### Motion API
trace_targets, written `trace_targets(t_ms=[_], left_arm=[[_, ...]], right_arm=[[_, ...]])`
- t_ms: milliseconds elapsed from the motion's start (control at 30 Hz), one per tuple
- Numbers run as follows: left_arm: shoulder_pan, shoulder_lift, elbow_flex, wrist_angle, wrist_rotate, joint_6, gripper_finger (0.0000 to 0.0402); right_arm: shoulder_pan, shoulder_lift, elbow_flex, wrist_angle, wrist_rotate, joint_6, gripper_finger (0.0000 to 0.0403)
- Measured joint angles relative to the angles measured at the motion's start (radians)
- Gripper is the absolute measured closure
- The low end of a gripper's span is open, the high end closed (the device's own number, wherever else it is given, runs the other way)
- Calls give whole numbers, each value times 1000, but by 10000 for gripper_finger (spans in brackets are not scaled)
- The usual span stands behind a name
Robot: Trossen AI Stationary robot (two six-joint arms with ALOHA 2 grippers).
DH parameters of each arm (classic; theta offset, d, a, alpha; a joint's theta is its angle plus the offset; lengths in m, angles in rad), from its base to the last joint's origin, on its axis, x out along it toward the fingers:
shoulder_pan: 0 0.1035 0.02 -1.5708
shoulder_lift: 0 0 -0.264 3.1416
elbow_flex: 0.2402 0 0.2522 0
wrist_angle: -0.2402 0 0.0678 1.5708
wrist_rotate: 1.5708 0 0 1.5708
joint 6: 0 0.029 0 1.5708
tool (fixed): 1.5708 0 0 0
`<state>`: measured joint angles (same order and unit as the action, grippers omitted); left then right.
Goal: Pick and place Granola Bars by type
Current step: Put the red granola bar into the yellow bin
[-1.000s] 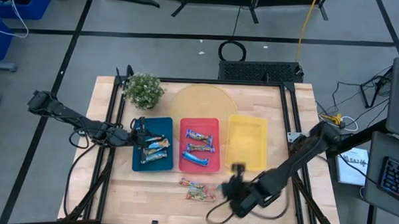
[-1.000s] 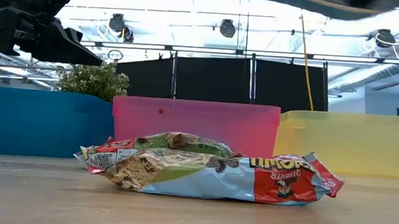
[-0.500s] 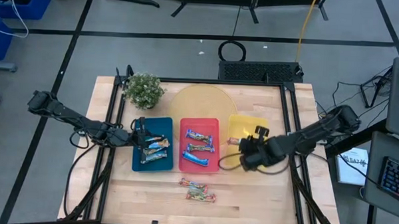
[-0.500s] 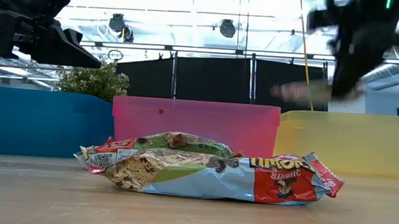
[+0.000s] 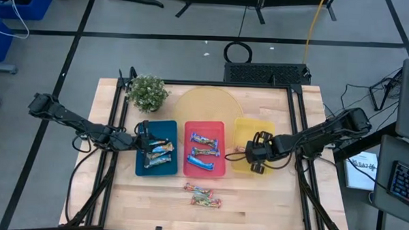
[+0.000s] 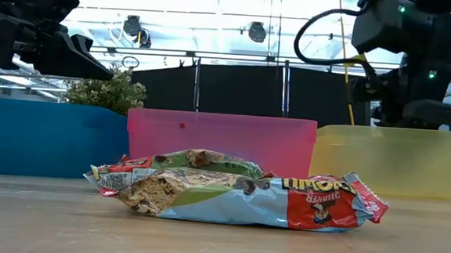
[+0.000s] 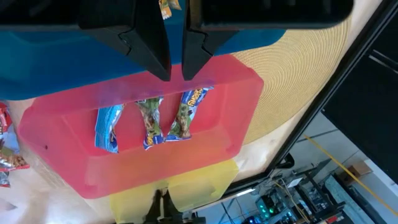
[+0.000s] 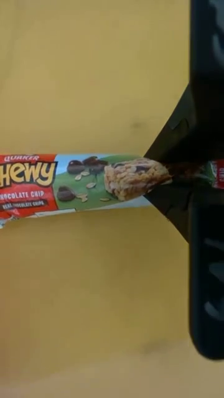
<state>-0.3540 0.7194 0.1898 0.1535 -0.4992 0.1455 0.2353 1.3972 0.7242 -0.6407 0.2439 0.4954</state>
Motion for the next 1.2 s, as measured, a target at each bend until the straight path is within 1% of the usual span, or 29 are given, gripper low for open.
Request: trace_targets(t_ms=[133,333,467,667,800,867,967,1033,1100,1200], left_arm=[[0,0,0,0,0,0,353],[0,0,0,0,0,-13,353],[0,0,0,0,0,-13,353],[0,0,0,0,0,-12,353],[0,0,0,-1,0,-12,353],[0,0,0,0,0,-11,353],[0,0,0,0,0,-10,353],[0,0,0,-1,0,-10,353],[0,0,0,-1,1,-10,353],[0,0,0,-1,0,-10,353]], right_arm=[[-1,0,0,37,-14,-11,331],[-1,0,0,30,-12,-11,251],[-1,0,0,31,-12,-11,211],[-1,-38,0,27,-11,-13,179],[-1,-108,0,21,-10,-11,171],[0,-153,0,45,-11,-9,170],[6,-224,0,132,-12,-7,172],[17,-266,0,230,-12,-7,175],[45,-292,0,377,-12,-20,178],[119,-292,1,631,-14,-112,180]])
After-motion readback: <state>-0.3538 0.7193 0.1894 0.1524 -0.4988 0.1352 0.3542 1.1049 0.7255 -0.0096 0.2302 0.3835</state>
